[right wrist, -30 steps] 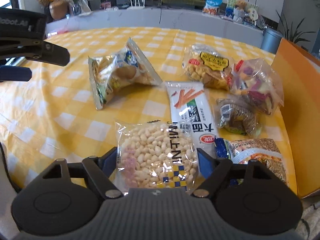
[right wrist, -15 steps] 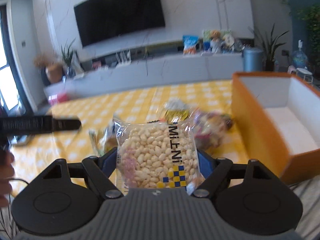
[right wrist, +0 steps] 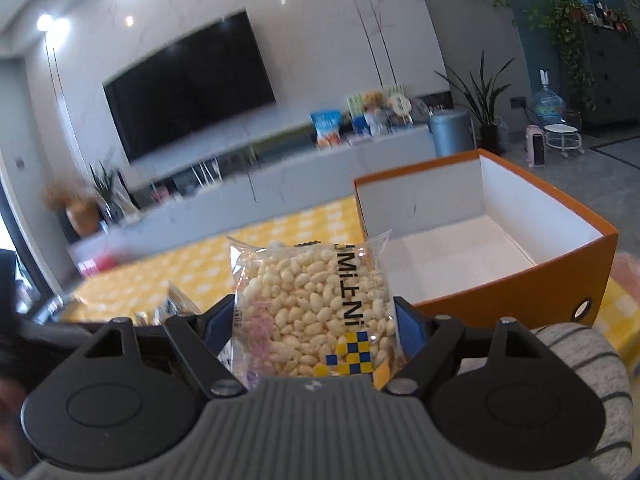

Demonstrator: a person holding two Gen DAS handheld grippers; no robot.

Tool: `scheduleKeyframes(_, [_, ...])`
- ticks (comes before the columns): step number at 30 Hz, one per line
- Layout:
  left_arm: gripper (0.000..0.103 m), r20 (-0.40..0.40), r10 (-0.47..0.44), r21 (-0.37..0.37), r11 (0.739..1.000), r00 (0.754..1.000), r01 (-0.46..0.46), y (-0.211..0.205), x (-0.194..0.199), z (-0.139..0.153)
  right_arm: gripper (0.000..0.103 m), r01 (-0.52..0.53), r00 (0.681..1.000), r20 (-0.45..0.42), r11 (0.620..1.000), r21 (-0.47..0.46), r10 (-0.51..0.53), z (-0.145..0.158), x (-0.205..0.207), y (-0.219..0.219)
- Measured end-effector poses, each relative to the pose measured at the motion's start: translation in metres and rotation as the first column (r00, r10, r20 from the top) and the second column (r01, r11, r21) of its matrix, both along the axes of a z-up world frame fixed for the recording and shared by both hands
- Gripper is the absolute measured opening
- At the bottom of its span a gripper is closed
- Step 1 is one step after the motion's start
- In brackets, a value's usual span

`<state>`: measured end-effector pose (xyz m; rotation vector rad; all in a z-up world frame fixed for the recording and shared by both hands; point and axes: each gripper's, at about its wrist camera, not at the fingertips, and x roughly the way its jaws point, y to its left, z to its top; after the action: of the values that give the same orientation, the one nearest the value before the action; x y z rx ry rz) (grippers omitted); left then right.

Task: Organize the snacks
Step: 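Lift the 'MILNI' bag with the right gripper while the left gripper grasps the brown wafer packet, then carry the wafer packet over the orange box and release it with the left gripper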

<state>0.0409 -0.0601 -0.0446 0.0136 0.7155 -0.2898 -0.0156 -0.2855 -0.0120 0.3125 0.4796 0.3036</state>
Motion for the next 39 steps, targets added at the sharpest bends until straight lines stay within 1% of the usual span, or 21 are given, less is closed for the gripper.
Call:
scheduleKeyframes(2, [0.092,-0.021,-0.038,0.002,0.999,0.999,0.038,-0.008,0.004,-0.006,0.079,-0.004,1.000,-0.003,0.999,0.042,0.004,-0.002,0.002,-0.005])
scheduleKeyframes(4, [0.092,-0.047,-0.069,0.013,0.997,0.996,0.070,-0.017,0.009,-0.014,0.079,-0.002,1.000,-0.024,0.999,0.039,0.003,-0.007,0.005,-0.004])
scheduleKeyframes(6, [0.092,-0.068,-0.113,0.052,0.992,0.991,0.117,-0.026,0.014,-0.021,0.079,-0.009,0.999,-0.043,0.999,0.034,0.011,-0.010,0.008,-0.001])
scheduleKeyframes(8, [0.092,-0.126,-0.144,0.105,0.982,0.982,0.157,-0.035,0.023,-0.030,0.079,-0.015,0.999,-0.047,0.999,0.037,0.017,-0.010,0.011,0.002])
scheduleKeyframes(10, [0.092,-0.142,-0.164,0.107,0.978,0.976,0.180,-0.036,0.029,-0.033,0.079,-0.018,0.998,-0.062,0.999,0.048,0.021,-0.011,0.013,0.001])
scheduleKeyframes(12, [0.095,-0.175,-0.224,0.108,0.964,0.959,0.245,-0.037,0.035,-0.038,0.079,-0.020,0.997,-0.078,0.998,0.061,0.025,-0.014,0.015,-0.002])
scheduleKeyframes(15, [0.095,-0.184,-0.259,0.175,0.941,0.948,0.291,-0.042,0.042,-0.043,0.079,-0.027,0.997,-0.076,0.998,0.064,0.032,-0.014,0.016,-0.001])
scheduleKeyframes(16, [0.095,-0.203,-0.271,0.182,0.934,0.941,0.308,-0.044,0.046,-0.047,0.079,-0.028,0.996,-0.077,0.998,0.061,0.032,-0.015,0.016,-0.001])
scheduleKeyframes(17, [0.095,-0.228,-0.277,0.182,0.930,0.934,0.320,-0.045,0.051,-0.050,0.079,-0.029,0.996,-0.079,0.998,0.055,0.033,-0.015,0.017,0.000])
scheduleKeyframes(19, [0.096,-0.279,-0.268,0.212,0.919,0.922,0.332,-0.050,0.057,-0.058,0.079,-0.031,0.996,-0.079,0.999,0.044,0.034,-0.015,0.013,0.001])
scheduleKeyframes(20, [0.097,-0.280,-0.267,0.218,0.918,0.922,0.332,-0.051,0.058,-0.060,0.079,-0.032,0.996,-0.079,0.999,0.040,0.035,-0.016,0.012,0.001])
scheduleKeyframes(21, [0.096,-0.273,-0.269,0.216,0.918,0.924,0.332,-0.052,0.057,-0.061,0.079,-0.034,0.996,-0.080,0.999,0.038,0.036,-0.016,0.012,0.001])
scheduleKeyframes(22, [0.090,-0.267,-0.273,0.210,0.920,0.924,0.332,-0.052,0.055,-0.062,0.079,-0.034,0.996,-0.080,0.999,0.038,0.037,-0.016,0.013,0.000])
scheduleKeyframes(23, [0.077,-0.265,-0.276,0.189,0.924,0.924,0.331,-0.052,0.053,-0.062,0.079,-0.035,0.996,-0.080,0.999,0.040,0.038,-0.016,0.014,0.000])
scheduleKeyframes(24, [0.070,-0.271,-0.279,0.162,0.930,0.921,0.329,-0.051,0.051,-0.061,0.079,-0.036,0.996,-0.081,0.998,0.043,0.039,-0.016,0.014,-0.001])
scheduleKeyframes(26, [0.066,-0.271,-0.253,0.186,0.933,0.929,0.308,-0.051,0.048,-0.058,0.079,-0.038,0.996,-0.080,0.998,0.046,0.042,-0.017,0.012,-0.003])
scheduleKeyframes(28, [0.065,-0.259,-0.246,0.210,0.929,0.934,0.304,-0.052,0.043,-0.056,0.079,-0.039,0.996,-0.080,0.998,0.047,0.043,-0.016,0.013,-0.004])
scheduleKeyframes(29, [0.065,-0.254,-0.244,0.206,0.932,0.936,0.299,-0.051,0.040,-0.054,0.079,-0.040,0.996,-0.080,0.998,0.048,0.043,-0.016,0.014,-0.004])
scheduleKeyframes(32, [0.065,-0.262,-0.208,0.157,0.954,0.942,0.255,-0.042,0.040,-0.047,0.079,-0.041,0.996,-0.080,0.998,0.047,0.044,-0.017,0.014,-0.003])
scheduleKeyframes(34, [0.065,-0.268,-0.187,0.116,0.967,0.945,0.225,-0.033,0.033,-0.039,0.079,-0.041,0.996,-0.078,0.998,0.048,0.044,-0.017,0.014,-0.004])
scheduleKeyframes(39, [0.065,-0.260,-0.140,0.063,0.985,0.955,0.162,-0.014,0.025,-0.018,0.079,-0.044,0.996,-0.072,0.998,0.053,0.048,-0.016,0.013,-0.002])
